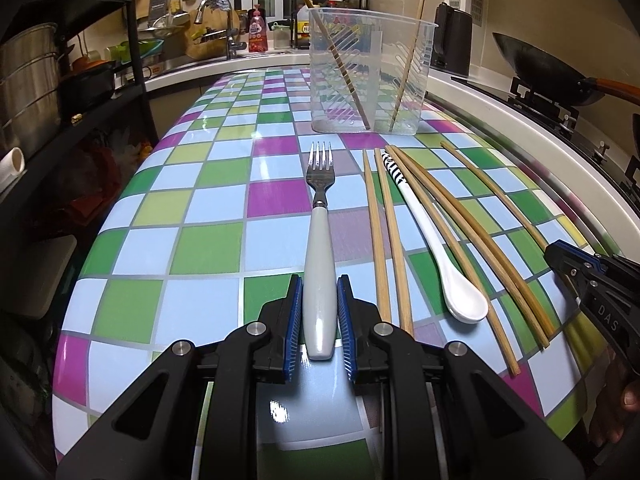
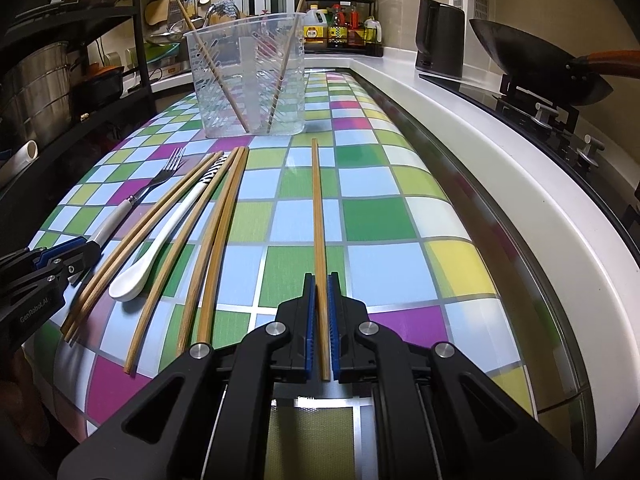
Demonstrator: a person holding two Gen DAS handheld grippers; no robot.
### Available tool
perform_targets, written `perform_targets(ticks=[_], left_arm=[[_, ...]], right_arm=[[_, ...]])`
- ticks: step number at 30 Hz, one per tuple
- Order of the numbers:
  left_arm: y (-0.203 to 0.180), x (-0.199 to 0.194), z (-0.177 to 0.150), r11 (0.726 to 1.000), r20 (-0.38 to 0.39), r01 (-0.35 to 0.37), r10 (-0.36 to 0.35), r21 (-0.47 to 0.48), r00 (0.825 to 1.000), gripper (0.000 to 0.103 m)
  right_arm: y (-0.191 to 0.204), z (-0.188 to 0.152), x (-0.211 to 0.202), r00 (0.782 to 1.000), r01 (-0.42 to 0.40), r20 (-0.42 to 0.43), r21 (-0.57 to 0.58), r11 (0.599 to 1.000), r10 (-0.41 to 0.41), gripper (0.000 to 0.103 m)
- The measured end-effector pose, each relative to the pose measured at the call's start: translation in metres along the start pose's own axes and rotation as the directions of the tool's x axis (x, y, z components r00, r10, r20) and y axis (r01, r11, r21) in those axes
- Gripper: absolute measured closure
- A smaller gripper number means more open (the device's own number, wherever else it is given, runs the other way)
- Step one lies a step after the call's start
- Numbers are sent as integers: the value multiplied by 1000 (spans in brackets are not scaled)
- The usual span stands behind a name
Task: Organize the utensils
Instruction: 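Grasp the white-handled fork with the left tool while the right grasps a chopstick, then lift the fork and chopstick and carry both over the container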
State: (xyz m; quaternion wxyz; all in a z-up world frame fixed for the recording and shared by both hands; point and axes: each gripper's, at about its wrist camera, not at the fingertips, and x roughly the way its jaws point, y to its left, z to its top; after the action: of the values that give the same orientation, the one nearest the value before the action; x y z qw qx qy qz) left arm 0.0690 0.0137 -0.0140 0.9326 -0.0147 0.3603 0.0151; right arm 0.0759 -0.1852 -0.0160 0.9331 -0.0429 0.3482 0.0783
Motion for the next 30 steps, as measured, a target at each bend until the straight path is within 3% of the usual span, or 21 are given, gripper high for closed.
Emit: perform_targets(ticks=[16,30], left_arm=[[-1,-4,1,1000,12,-4,4,1,1000,85],[-3,-51,9,999,158,3,-9,37,987,85]], right_arm=[[1,3,-7,1000,18,18,2,1000,-18,97],[12,37,-55,989,29,148,-74,997,-18,97]])
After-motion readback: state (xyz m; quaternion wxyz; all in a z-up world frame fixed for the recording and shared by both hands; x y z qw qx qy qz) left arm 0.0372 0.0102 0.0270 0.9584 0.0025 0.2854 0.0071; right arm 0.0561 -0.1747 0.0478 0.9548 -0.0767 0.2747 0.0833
